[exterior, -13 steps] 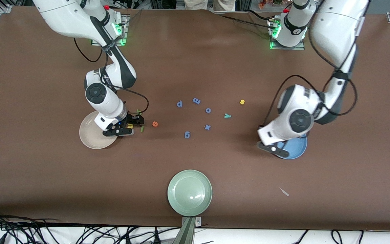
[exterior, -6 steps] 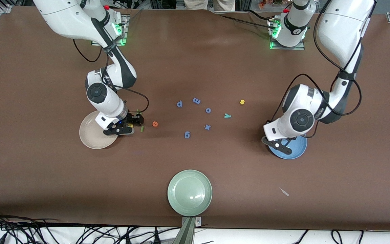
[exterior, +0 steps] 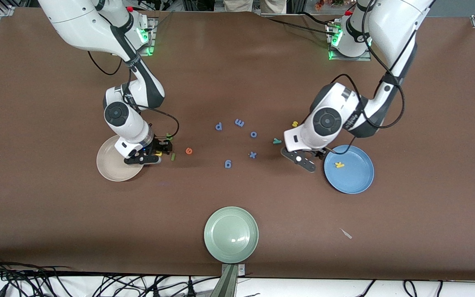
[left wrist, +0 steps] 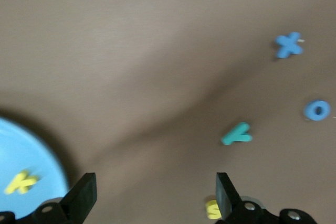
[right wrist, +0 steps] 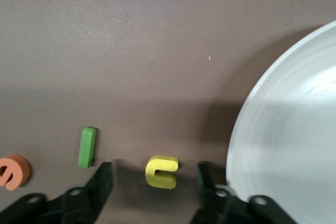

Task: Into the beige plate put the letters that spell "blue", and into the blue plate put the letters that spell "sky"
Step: 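Grasp the Y with the left gripper while the right gripper places the u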

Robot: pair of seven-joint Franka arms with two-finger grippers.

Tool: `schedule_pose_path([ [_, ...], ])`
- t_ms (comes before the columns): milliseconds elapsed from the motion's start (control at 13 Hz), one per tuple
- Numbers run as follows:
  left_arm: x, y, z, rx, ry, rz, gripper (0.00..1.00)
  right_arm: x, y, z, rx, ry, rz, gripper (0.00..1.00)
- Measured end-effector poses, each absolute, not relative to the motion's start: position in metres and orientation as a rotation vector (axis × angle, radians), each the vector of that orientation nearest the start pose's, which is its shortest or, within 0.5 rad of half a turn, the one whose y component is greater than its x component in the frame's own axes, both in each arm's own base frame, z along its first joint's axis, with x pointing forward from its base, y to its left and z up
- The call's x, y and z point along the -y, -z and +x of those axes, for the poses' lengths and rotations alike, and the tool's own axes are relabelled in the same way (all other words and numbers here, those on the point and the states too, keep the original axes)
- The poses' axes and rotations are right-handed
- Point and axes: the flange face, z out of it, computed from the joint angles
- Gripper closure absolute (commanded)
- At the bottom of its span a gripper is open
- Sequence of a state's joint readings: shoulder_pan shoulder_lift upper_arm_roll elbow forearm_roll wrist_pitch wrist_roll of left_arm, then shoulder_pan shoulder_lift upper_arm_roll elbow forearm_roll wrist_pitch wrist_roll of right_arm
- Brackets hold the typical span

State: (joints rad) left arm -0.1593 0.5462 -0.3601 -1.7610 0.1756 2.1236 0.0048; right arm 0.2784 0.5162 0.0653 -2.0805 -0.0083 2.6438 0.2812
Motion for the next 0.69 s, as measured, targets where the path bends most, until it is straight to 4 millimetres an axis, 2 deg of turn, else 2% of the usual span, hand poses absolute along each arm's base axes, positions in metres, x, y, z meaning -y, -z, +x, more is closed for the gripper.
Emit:
schedule_pose_path([
  [231,0.328,-0.246,0.549,-1.006,-0.261,-2.976,0.00,-0.199,-0.177,0.555,0.095,0.052,-3.099,0.62],
  [463,0.349,-0.224,0.534,-1.065,-0.272,-2.965,0.03,-0.197,-0.178,0.555,0.094,0.055,-3.101,0.79],
  [617,0.353,-0.204,0.525,-1.088,-0.235,-2.981,0.05,-0.197,-0.179,0.556,0.096,0.058,-3.101,0.80],
  [694,0.352,-0.193,0.520,-1.094,-0.217,-2.991,0.09,-0.198,-0.180,0.556,0.100,0.064,-3.099,0.80],
])
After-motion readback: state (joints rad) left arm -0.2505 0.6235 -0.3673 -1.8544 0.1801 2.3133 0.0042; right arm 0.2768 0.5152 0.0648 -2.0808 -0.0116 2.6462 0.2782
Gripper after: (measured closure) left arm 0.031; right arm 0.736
